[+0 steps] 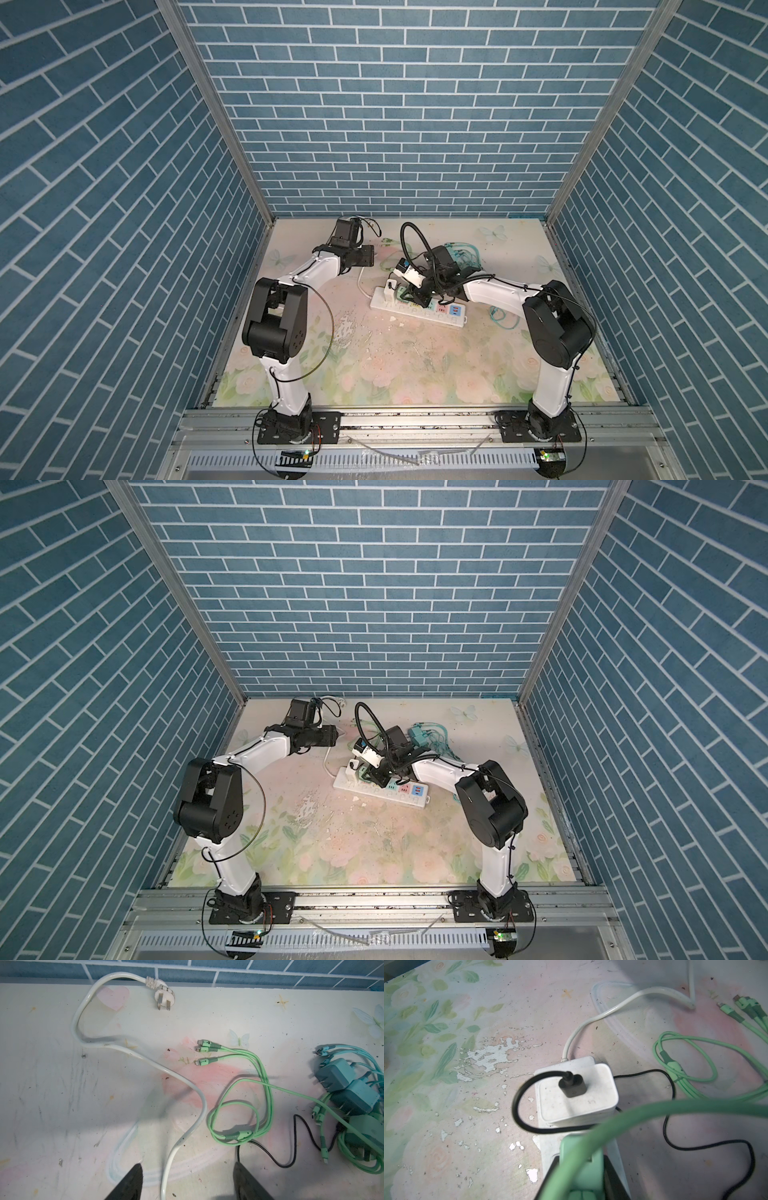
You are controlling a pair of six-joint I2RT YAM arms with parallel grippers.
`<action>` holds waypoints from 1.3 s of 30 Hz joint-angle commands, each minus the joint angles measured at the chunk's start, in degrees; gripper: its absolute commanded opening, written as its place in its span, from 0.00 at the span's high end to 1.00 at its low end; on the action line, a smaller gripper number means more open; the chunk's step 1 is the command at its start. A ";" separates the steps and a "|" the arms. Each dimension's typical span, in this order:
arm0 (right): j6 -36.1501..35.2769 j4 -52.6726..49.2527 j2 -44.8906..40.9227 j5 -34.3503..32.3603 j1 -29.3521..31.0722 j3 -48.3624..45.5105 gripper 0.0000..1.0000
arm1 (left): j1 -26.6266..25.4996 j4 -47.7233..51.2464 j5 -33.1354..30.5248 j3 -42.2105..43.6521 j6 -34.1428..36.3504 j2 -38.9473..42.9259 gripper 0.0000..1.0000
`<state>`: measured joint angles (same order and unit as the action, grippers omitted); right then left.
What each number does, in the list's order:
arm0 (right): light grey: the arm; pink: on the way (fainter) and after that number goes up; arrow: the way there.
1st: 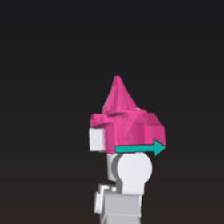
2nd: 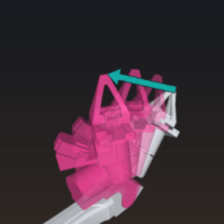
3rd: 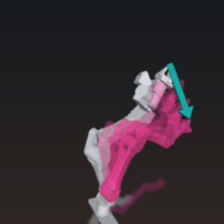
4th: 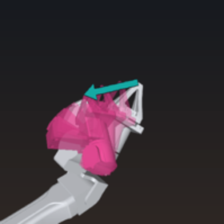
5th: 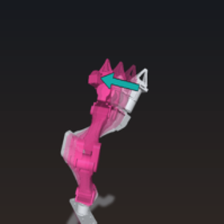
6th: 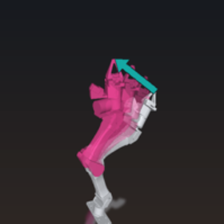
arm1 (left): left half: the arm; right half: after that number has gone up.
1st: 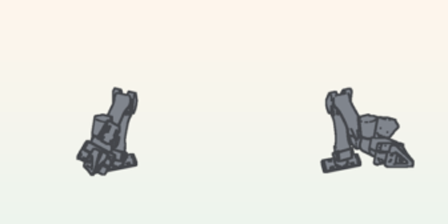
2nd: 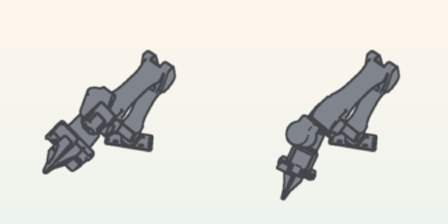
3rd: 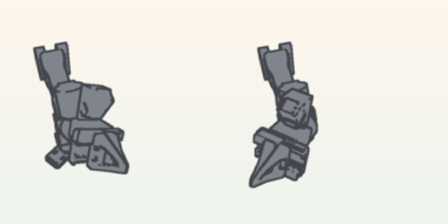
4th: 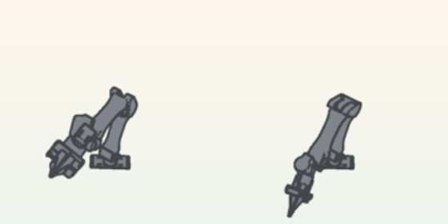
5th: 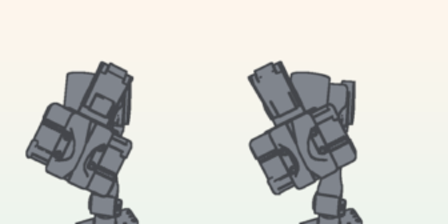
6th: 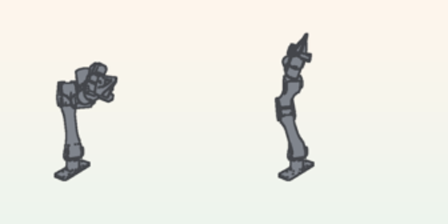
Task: Insert the plug
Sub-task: 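Lower the green charger with the right gripper over the pink socket beside the white charger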
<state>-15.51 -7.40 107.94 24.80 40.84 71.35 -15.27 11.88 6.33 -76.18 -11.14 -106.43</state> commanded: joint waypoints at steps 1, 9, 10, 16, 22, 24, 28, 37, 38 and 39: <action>-3.67 -1.00 2.16 0.61 1.00 -2.09 1.00 | 0.33 -0.61 0.10 1.22 0.05 2.17 0.30; -5.22 -7.09 2.03 -1.44 1.00 -2.55 1.00 | 0.59 -1.13 0.10 1.93 0.11 3.01 0.30; -5.11 -7.13 1.68 -1.53 1.04 -3.01 1.00 | 0.59 -1.24 0.18 1.94 0.13 2.94 0.30; -4.70 -7.31 2.84 -1.59 1.17 -4.38 1.00 | 0.78 -1.24 0.49 2.09 0.32 3.37 0.30; -5.37 -9.19 3.57 -2.12 1.19 -3.97 1.00 | 1.11 -1.46 0.45 2.76 0.59 4.65 0.31; -5.41 -9.27 3.51 -2.25 1.22 -4.20 1.00 | 1.25 -1.64 0.82 2.84 0.55 4.74 0.31; -5.19 -10.11 2.40 -2.59 1.26 -5.05 1.00 | 1.38 -1.82 1.19 3.07 0.66 5.03 0.31; -4.09 -9.21 1.40 -2.19 2.00 -8.42 1.00 | 1.73 -1.80 1.63 3.34 1.95 5.53 0.30; -4.14 -9.85 1.59 -2.21 2.05 -8.06 1.00 | 1.73 -1.71 1.74 3.32 1.91 5.53 0.30; -4.36 -10.68 1.97 -2.20 2.06 -7.26 1.00 | 1.81 -1.68 1.92 3.44 1.96 5.53 0.30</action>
<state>-18.35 -4.40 106.54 23.49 41.34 67.55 -14.06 10.17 7.62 -73.25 -10.22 -102.72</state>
